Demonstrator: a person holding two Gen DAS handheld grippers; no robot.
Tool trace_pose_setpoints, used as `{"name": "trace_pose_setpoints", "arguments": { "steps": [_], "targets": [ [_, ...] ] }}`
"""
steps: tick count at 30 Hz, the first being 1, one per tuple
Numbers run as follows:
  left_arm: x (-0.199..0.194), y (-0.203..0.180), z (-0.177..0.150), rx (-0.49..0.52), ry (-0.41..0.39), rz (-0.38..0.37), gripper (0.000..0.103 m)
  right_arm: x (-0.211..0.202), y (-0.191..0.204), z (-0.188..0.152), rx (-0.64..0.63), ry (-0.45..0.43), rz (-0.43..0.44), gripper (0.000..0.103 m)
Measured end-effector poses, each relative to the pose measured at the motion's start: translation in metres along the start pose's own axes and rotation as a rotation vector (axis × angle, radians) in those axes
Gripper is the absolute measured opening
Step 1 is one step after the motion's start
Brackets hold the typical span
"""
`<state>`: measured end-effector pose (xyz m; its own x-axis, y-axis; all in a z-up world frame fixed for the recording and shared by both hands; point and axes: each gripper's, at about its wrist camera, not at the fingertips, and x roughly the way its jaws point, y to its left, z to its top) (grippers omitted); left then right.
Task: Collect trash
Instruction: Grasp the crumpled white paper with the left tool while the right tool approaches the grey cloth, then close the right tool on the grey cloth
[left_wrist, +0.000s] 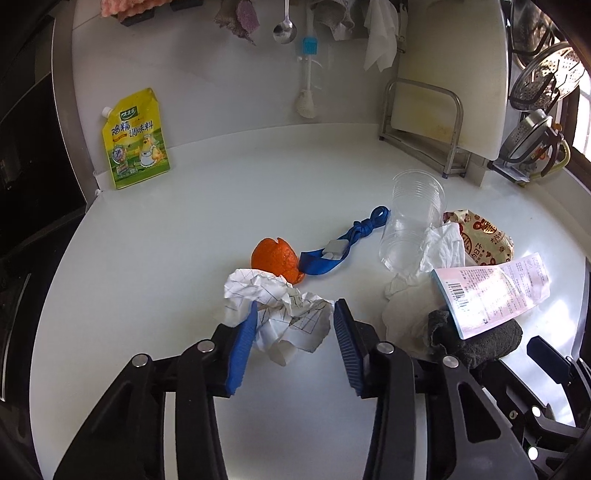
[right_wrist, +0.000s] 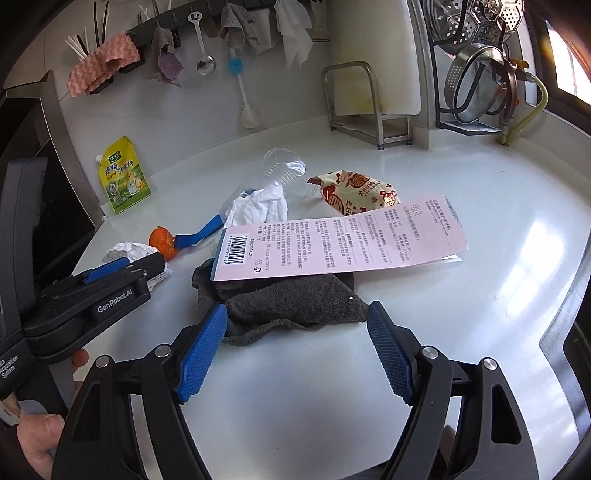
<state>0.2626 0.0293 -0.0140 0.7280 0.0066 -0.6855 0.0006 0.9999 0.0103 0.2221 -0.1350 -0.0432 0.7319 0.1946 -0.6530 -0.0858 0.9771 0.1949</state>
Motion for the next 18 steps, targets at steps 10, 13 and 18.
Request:
{"name": "trace_pose_setpoints", "arguments": {
  "steps": [10,13,18],
  "targets": [
    [-0.008,0.014,-0.003,0.001,-0.009,-0.018,0.026,0.017,0.013,0.002,-0.046,0.013,-0.027,0.047],
    [-0.012,0.018,-0.005,-0.006,-0.011,-0.027,0.022,0.015,0.012,0.003,-0.040,0.012,-0.009,0.028],
    [-0.025,0.025,-0.009,-0.010,-0.025,-0.041,0.016,0.002,0.011,0.001,-0.031,-0.011,0.018,0.010]
  ]
}}
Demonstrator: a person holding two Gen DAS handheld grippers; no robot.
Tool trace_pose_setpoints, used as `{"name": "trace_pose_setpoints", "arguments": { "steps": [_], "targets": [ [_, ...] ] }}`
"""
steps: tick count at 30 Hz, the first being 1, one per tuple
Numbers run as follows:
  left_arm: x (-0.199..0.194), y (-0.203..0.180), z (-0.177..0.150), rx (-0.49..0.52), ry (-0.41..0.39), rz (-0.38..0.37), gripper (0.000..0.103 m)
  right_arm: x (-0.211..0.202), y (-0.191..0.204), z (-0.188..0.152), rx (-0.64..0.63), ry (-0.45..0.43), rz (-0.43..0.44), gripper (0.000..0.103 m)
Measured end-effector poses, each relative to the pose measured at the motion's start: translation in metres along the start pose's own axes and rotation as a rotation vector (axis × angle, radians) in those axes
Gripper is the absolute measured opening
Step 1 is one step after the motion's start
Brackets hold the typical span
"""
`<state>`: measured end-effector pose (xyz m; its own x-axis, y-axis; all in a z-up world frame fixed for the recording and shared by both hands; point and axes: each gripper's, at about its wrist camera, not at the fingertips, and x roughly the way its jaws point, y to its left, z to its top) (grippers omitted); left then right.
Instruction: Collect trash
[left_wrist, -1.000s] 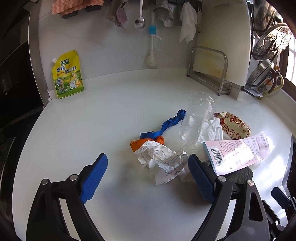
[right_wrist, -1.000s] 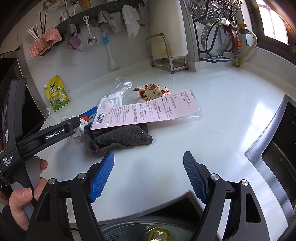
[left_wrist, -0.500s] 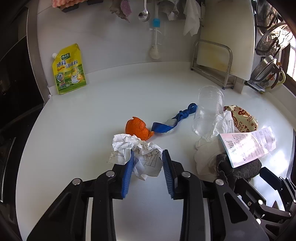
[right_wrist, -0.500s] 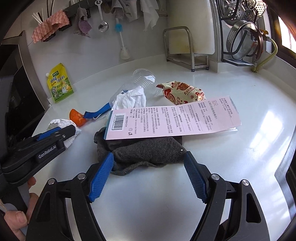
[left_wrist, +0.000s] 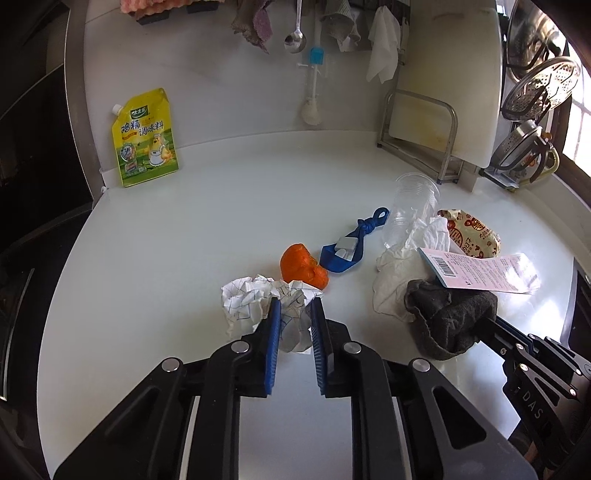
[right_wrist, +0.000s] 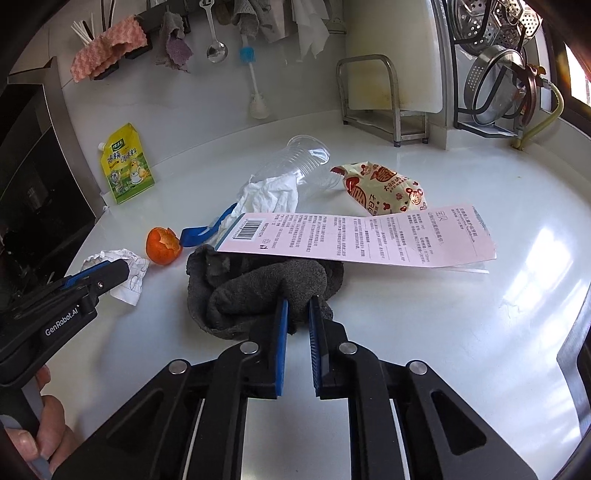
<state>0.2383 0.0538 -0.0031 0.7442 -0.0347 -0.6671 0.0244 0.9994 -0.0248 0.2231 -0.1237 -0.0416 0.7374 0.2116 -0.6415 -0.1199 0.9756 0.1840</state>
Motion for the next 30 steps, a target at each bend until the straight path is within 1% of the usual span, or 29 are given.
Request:
{"name": "trace_pose_setpoints", "arguments": {
  "steps": [5,11,16,20,22,25,30],
  "targets": [
    [-0.014,0.005,-0.004,0.001,-0.015,-0.001,0.016,-0.020,0.006,-0.005,-0.011,-0.045,0.012,0.010],
    [-0.034,0.010,-0.010,0.000,-0.034,-0.008,0.014,-0.042,0.003,-0.013,0.000,-0.069,0.011,0.009],
    [-0.047,0.012,-0.003,-0.006,-0.050,-0.026,0.013,-0.060,0.003,-0.007,0.007,-0.108,0.006,0.009],
    [-0.063,0.012,0.001,0.000,-0.085,-0.029,0.013,-0.079,0.006,-0.003,0.003,-0.149,0.016,0.009],
    [-0.066,0.012,0.000,-0.001,-0.088,-0.032,0.013,-0.084,0.008,-0.005,0.000,-0.151,0.025,0.009],
    [-0.064,0.013,-0.003,-0.011,-0.080,-0.035,0.013,-0.083,0.007,-0.013,-0.003,-0.133,0.019,0.009],
    [-0.051,0.015,-0.006,-0.011,-0.059,-0.040,0.013,-0.083,-0.005,-0.031,0.041,-0.114,0.022,0.009]
  ]
}}
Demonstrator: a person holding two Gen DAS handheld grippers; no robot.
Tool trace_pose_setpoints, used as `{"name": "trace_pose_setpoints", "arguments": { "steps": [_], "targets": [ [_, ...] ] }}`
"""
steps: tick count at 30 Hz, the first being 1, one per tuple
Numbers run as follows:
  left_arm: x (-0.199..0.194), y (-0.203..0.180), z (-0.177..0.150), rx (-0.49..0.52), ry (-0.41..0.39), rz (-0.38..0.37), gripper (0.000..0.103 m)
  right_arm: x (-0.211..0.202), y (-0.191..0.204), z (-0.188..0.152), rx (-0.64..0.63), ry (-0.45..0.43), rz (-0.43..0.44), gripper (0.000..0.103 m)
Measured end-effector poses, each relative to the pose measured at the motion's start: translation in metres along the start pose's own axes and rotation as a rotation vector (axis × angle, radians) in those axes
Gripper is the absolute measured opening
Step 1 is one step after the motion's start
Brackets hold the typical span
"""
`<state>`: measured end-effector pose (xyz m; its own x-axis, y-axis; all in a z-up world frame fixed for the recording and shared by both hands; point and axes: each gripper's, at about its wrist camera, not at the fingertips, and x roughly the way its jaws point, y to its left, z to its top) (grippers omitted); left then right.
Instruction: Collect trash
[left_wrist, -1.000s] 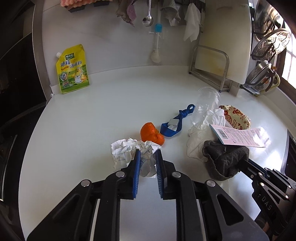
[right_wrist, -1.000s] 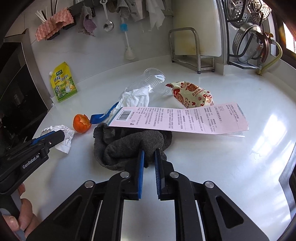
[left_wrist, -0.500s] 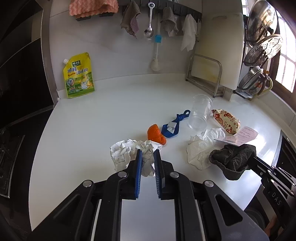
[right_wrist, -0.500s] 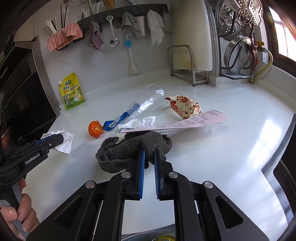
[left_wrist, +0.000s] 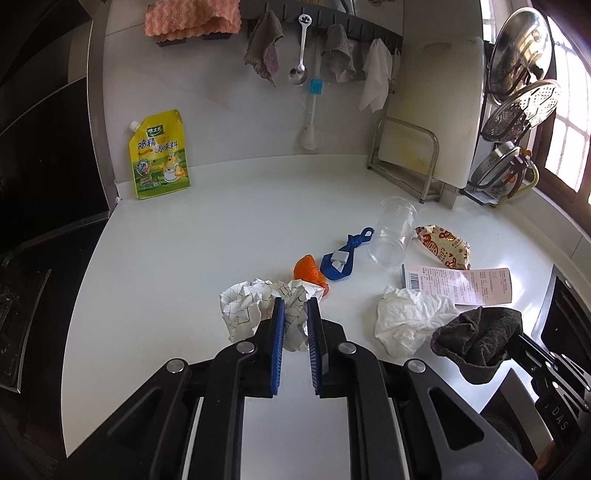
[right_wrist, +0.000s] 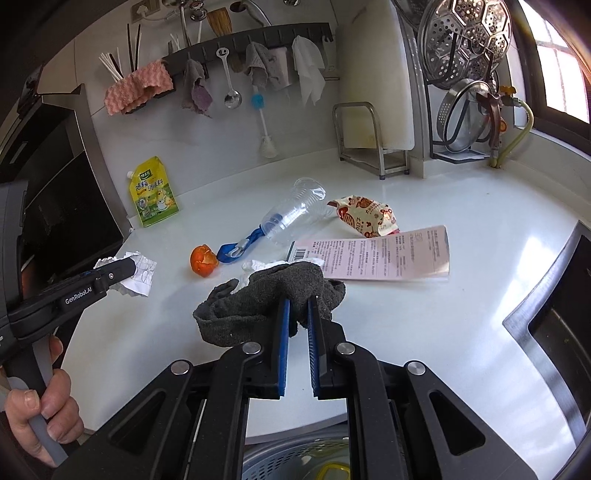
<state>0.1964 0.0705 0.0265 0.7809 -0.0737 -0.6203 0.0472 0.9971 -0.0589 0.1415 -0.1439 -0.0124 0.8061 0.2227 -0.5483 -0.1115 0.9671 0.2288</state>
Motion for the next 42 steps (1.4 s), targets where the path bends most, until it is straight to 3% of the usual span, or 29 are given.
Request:
{"name": "trace_pose_setpoints", "arguments": {
  "steps": [5,10,17,22,33,35,37,39,42],
  "targets": [
    [0.016,0.003,0.000,-0.001,0.034,-0.043,0.017,-0.006,-0.017,-0.012,0.051,0.001,-0.014,0.009],
    [0.021,0.004,-0.002,0.001,0.040,-0.037,0.017,-0.009,-0.027,-0.019,0.082,-0.001,-0.013,0.009],
    [0.011,0.008,-0.003,0.013,0.028,-0.029,0.007,-0.010,-0.034,-0.017,0.089,-0.015,0.002,0.009],
    [0.006,0.012,-0.007,0.007,0.032,-0.024,0.007,-0.013,-0.036,-0.015,0.090,-0.027,0.009,0.009],
    [0.009,0.019,-0.019,-0.025,0.063,-0.029,0.007,0.004,-0.040,-0.033,0.086,0.079,-0.020,0.013],
    [0.008,0.020,-0.021,-0.022,0.063,-0.026,0.011,0.003,-0.042,-0.035,0.083,0.084,-0.033,0.038],
    [0.009,0.021,-0.022,-0.021,0.063,-0.016,0.031,-0.002,-0.043,-0.038,0.080,0.068,-0.052,0.054],
    [0.007,0.023,-0.024,-0.026,0.055,-0.014,0.046,-0.006,-0.045,-0.040,0.083,0.060,-0.063,0.054],
    [0.004,0.025,-0.025,-0.023,0.039,-0.001,0.051,-0.011,-0.048,-0.040,0.104,0.048,-0.059,0.055]
  ]
}}
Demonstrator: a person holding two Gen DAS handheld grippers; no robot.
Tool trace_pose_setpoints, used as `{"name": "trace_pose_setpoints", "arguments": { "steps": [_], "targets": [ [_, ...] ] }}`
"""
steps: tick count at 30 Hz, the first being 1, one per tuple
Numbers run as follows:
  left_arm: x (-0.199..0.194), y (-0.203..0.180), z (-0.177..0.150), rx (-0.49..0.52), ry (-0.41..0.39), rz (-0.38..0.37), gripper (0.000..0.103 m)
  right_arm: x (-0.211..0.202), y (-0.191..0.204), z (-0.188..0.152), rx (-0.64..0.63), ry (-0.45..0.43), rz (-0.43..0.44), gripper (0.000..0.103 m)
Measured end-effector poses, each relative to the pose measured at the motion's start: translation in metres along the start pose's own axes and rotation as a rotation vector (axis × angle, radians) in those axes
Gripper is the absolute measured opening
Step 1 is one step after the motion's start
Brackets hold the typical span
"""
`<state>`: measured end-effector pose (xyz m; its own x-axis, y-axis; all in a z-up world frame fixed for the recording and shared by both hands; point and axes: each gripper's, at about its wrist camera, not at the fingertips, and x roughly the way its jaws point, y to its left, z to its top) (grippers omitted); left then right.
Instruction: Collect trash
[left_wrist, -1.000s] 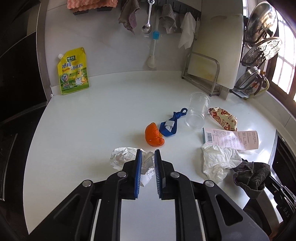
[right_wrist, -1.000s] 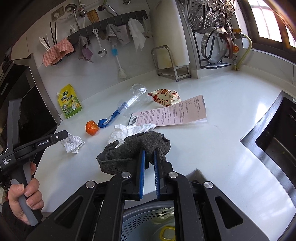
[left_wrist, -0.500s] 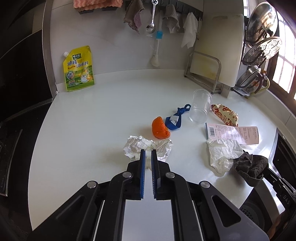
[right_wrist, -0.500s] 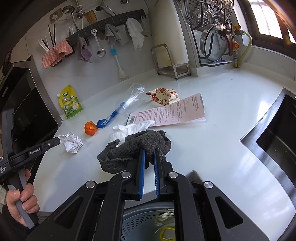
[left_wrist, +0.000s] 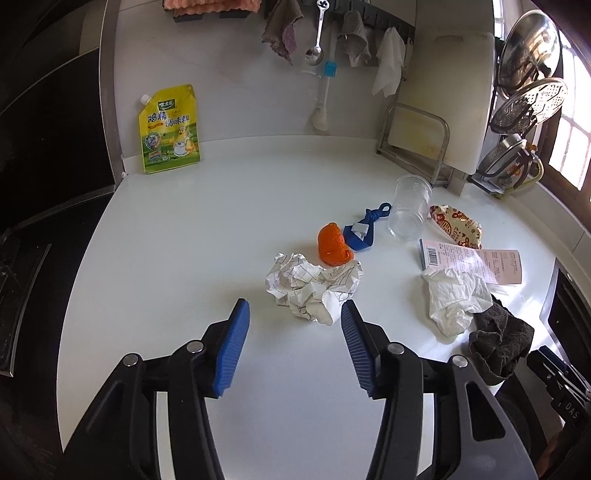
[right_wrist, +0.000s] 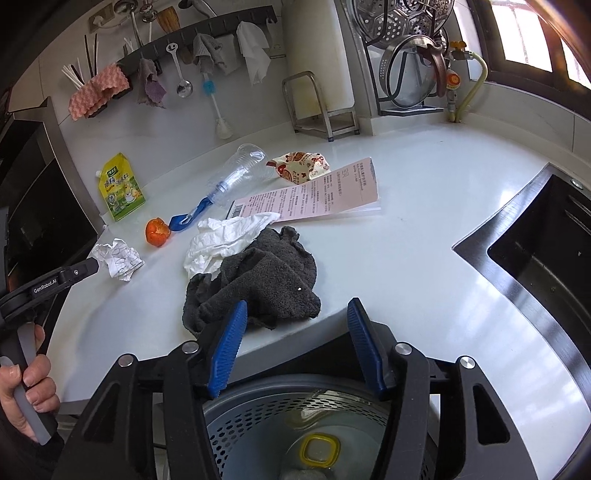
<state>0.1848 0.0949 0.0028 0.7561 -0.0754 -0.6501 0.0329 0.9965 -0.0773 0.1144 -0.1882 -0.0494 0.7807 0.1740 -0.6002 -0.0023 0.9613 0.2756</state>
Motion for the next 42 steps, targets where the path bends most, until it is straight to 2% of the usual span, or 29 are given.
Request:
{"name": "trace_pose_setpoints", "arguments": {
  "steps": [3,5,7,15,16,17,20,23,29,30,32,34,36,39,42],
  "targets": [
    [0.000,-0.001,0.000,0.008,-0.004,0.011,0.058,-0.001,0.007,0.005,-0.014,-0.012,0.011,0.058],
    [0.000,-0.001,0.000,0.013,-0.007,0.019,0.061,0.000,0.014,0.010,-0.033,-0.020,0.014,0.065],
    [0.000,-0.002,0.000,0.022,-0.013,0.030,0.066,0.004,0.022,0.017,-0.052,-0.018,0.013,0.069],
    [0.012,-0.004,0.000,0.029,0.017,0.053,0.085,0.044,0.038,0.027,-0.103,0.086,-0.055,0.070],
    [0.014,-0.003,0.001,0.023,0.020,0.053,0.087,0.047,0.039,0.025,-0.108,0.098,-0.056,0.069],
    [0.017,-0.003,0.001,0.016,0.023,0.052,0.089,0.050,0.039,0.024,-0.113,0.103,-0.058,0.061],
    [0.023,-0.005,0.004,0.006,0.031,0.049,0.091,0.052,0.037,0.022,-0.107,0.105,-0.034,0.048],
    [0.032,-0.009,0.006,0.008,0.045,0.055,0.094,0.052,0.037,0.022,-0.109,0.101,-0.018,0.040],
    [0.053,-0.014,0.015,-0.004,0.086,0.074,0.094,0.052,0.035,0.023,-0.101,0.093,0.008,0.034],
    [0.056,-0.014,0.017,-0.005,0.088,0.077,0.092,0.052,0.034,0.023,-0.099,0.091,0.011,0.034],
    [0.061,-0.014,0.020,-0.005,0.099,0.081,0.081,0.053,0.033,0.024,-0.093,0.089,0.018,0.033],
    [0.068,-0.015,0.020,-0.001,0.126,0.078,0.059,0.053,0.032,0.024,-0.088,0.087,0.022,0.033],
    [0.072,-0.015,0.020,-0.003,0.144,0.069,0.047,0.053,0.031,0.025,-0.085,0.085,0.022,0.032],
    [0.068,-0.016,0.020,0.006,0.125,0.069,0.036,0.050,0.030,0.028,-0.086,0.081,0.021,0.031],
    [0.059,-0.018,0.022,0.019,0.106,0.071,0.035,0.042,0.032,0.035,-0.096,0.062,0.015,0.031]
  ]
}}
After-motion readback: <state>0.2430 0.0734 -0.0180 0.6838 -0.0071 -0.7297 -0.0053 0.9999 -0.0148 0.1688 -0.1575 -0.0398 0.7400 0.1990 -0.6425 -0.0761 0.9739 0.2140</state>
